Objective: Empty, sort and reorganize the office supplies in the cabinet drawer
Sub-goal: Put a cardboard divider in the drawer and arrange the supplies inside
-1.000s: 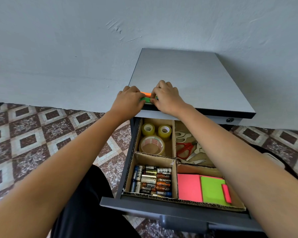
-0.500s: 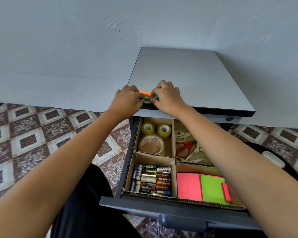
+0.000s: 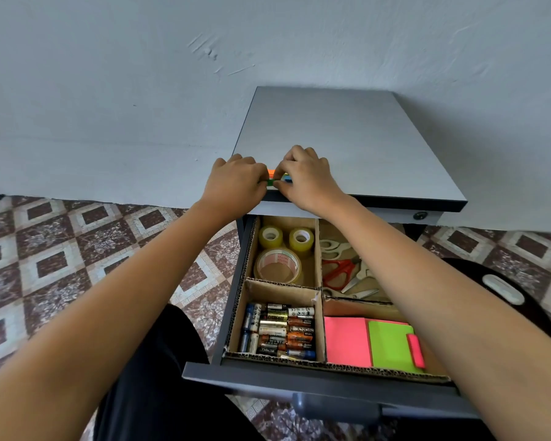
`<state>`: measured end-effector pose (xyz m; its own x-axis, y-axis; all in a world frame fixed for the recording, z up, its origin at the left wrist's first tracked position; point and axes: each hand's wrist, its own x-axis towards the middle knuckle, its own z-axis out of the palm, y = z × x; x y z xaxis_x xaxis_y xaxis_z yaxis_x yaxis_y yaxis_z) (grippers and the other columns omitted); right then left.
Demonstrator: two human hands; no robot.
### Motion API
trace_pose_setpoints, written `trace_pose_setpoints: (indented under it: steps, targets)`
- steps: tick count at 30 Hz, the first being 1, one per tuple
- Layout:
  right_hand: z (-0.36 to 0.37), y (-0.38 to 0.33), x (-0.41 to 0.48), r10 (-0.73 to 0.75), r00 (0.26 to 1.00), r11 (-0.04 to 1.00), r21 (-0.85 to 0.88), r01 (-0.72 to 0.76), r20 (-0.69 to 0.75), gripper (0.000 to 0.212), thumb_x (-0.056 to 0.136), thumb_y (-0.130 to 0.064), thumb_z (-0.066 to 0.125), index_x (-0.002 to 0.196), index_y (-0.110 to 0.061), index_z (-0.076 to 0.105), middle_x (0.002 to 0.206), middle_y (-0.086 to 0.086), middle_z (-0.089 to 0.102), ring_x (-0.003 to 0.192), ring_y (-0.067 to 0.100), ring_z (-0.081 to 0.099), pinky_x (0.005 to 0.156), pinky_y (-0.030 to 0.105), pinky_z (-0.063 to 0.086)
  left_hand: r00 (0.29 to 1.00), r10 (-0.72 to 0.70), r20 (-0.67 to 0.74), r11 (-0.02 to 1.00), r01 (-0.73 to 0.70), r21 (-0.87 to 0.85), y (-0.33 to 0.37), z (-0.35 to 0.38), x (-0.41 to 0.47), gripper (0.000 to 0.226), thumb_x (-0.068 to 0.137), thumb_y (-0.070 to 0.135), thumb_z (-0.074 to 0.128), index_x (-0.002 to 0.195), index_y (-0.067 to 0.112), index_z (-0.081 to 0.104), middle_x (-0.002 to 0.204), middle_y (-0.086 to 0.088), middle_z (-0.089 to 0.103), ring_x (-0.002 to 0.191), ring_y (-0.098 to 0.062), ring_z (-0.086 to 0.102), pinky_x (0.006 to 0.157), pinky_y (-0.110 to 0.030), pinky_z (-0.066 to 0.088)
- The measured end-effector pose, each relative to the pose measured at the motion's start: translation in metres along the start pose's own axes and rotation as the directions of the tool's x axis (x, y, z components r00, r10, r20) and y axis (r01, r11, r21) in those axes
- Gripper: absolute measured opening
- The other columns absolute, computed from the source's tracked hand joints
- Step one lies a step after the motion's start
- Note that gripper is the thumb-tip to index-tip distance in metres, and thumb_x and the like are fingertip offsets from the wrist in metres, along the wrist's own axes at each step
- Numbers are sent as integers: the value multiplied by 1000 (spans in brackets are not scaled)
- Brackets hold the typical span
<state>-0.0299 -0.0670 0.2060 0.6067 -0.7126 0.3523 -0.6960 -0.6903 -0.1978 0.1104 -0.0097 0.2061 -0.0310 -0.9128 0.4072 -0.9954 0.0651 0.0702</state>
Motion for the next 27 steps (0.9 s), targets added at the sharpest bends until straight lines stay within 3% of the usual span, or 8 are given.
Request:
trace_pose_setpoints:
  steps: [4, 9, 14, 18, 22, 27]
  targets:
    - [-12, 4, -23, 19, 997, 990, 141, -9, -71, 30, 94, -28, 54, 119, -13, 62, 116, 7, 53, 114, 21, 46, 93, 36, 38, 991, -135, -11, 959, 128, -255, 13, -5, -14, 20, 89, 19, 53, 100, 11, 68, 93, -6, 65, 92, -26, 56, 77, -34, 43]
    - [-25, 12, -79, 120, 989, 947, 307, -89, -85, 39, 97, -25, 50, 134, -11, 51, 132, 6, 52, 124, 16, 46, 100, 22, 33, 939, -315, 135, 744, 333, -579, 47, -8, -40, 9, 87, 18, 60, 91, 18, 67, 71, 12, 57, 67, -2, 53, 56, -4, 37]
    - [-15, 28, -143, 228, 971, 918, 348, -192, -65, 40, 96, -24, 52, 134, -12, 51, 134, 3, 53, 126, 15, 46, 101, 17, 30, 911, -299, 282, 571, 408, -712, 81, 7, -67, 7, 86, 17, 64, 89, 17, 70, 75, 8, 64, 70, -6, 58, 70, -24, 48]
    - [-6, 45, -181, 300, 953, 904, 331, -270, -44, 38, 95, -21, 53, 132, -10, 53, 132, 3, 54, 124, 14, 46, 100, 12, 27, 893, -239, 381, 525, 449, -723, 113, 22, -84, 7, 86, 17, 64, 82, 21, 68, 66, 9, 61, 54, -1, 52, 59, -21, 47]
    - [0, 64, -212, 351, 935, 916, 224, -332, -46, 38, 95, -19, 54, 130, -5, 54, 130, 9, 54, 124, 19, 44, 101, 11, 21, 863, -192, 468, 522, 493, -696, 140, 40, -97, 8, 85, 19, 64, 79, 22, 69, 66, 12, 61, 57, -3, 53, 67, -28, 50]
    - [11, 89, -241, 461, 887, 880, 125, -457, -4, 43, 92, -24, 52, 128, -2, 56, 132, 17, 52, 126, 32, 45, 105, 34, 31, 810, -131, 572, 480, 557, -678, 172, 63, -112, 14, 83, 14, 65, 71, 21, 66, 60, 6, 61, 61, -14, 56, 66, -32, 49]
